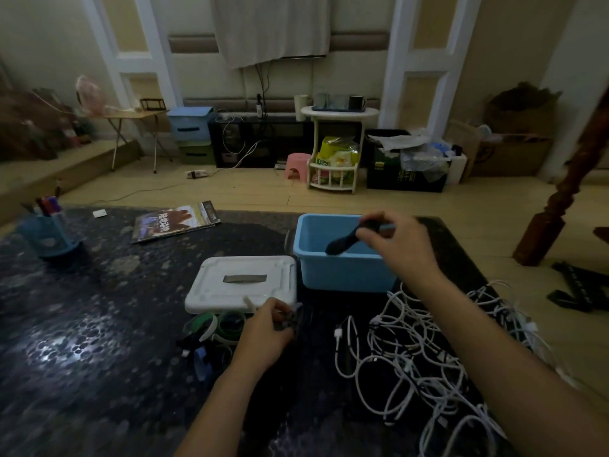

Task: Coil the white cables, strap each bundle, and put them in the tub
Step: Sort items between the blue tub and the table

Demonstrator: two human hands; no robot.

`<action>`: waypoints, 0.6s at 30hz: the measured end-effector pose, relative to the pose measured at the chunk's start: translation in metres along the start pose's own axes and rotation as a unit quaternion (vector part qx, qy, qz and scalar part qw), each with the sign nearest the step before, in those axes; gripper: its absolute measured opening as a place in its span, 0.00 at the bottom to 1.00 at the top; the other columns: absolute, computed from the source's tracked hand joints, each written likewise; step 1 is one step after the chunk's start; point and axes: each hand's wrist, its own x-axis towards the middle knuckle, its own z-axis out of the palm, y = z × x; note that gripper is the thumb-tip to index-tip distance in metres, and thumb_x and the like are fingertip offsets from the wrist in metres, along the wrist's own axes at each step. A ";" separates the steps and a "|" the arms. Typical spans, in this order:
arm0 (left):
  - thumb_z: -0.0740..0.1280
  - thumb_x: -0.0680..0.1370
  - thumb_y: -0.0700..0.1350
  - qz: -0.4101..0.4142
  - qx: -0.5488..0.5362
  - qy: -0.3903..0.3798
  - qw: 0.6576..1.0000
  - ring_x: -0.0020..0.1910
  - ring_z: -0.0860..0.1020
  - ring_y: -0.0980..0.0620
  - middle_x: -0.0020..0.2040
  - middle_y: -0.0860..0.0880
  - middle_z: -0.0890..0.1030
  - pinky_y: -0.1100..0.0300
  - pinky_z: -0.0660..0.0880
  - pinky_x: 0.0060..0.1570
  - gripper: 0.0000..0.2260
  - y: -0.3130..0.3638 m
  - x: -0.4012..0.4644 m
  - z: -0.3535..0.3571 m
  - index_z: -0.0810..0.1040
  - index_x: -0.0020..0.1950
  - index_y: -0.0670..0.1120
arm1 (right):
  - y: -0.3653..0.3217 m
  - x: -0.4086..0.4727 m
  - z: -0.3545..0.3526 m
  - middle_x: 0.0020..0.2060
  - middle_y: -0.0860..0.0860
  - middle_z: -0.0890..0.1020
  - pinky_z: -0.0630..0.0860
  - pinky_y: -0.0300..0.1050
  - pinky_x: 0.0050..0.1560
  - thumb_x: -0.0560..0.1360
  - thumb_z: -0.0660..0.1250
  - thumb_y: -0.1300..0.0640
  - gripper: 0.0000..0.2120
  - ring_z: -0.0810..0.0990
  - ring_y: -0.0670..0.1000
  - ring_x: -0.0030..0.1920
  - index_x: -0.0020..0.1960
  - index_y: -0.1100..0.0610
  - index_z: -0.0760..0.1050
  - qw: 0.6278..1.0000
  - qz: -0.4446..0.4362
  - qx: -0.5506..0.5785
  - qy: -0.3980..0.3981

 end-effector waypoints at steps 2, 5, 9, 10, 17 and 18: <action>0.71 0.73 0.36 0.008 -0.009 0.005 1.000 0.46 0.79 0.56 0.47 0.51 0.81 0.60 0.76 0.45 0.12 0.004 0.002 0.001 0.76 0.49 0.51 | -0.001 0.024 -0.005 0.50 0.46 0.82 0.75 0.42 0.54 0.76 0.73 0.56 0.08 0.80 0.47 0.54 0.55 0.50 0.80 0.999 0.005 -0.002 0.048; 0.70 0.74 0.36 0.025 -0.012 0.010 1.000 0.45 0.81 0.55 0.46 0.53 0.82 0.57 0.79 0.42 0.11 0.013 0.004 0.001 0.76 0.48 0.53 | 0.016 0.049 0.001 0.66 0.52 0.77 0.71 0.49 0.65 0.79 0.69 0.54 0.20 0.75 0.55 0.67 0.70 0.53 0.74 0.992 0.081 -0.094 -0.019; 0.70 0.74 0.35 0.078 -0.003 0.025 0.997 0.32 0.77 0.61 0.44 0.51 0.80 0.64 0.77 0.34 0.13 0.037 0.006 -0.007 0.76 0.49 0.53 | 0.039 0.025 0.007 0.74 0.54 0.69 0.64 0.46 0.71 0.80 0.64 0.62 0.22 0.68 0.54 0.73 0.73 0.55 0.71 0.984 0.100 -0.139 -0.047; 0.70 0.74 0.35 0.099 0.016 0.033 0.994 0.30 0.75 0.62 0.44 0.53 0.80 0.68 0.74 0.32 0.13 0.045 0.008 -0.010 0.76 0.49 0.54 | 0.042 0.011 0.007 0.74 0.53 0.70 0.63 0.44 0.72 0.79 0.64 0.64 0.21 0.67 0.53 0.73 0.72 0.54 0.72 0.987 0.088 -0.128 -0.032; 0.70 0.76 0.39 0.237 0.124 0.037 0.963 0.44 0.77 0.54 0.52 0.53 0.81 0.66 0.69 0.42 0.14 0.124 0.040 -0.013 0.79 0.60 0.51 | 0.060 -0.051 -0.002 0.65 0.49 0.75 0.72 0.44 0.61 0.79 0.64 0.63 0.17 0.75 0.50 0.63 0.65 0.51 0.78 0.990 0.091 -0.110 0.015; 0.70 0.77 0.39 0.246 0.147 0.024 0.958 0.45 0.76 0.54 0.53 0.52 0.80 0.69 0.69 0.40 0.14 0.134 0.053 -0.009 0.79 0.61 0.50 | 0.061 -0.051 -0.005 0.65 0.49 0.75 0.74 0.45 0.60 0.79 0.64 0.62 0.16 0.76 0.50 0.61 0.65 0.50 0.77 0.990 0.095 -0.108 0.009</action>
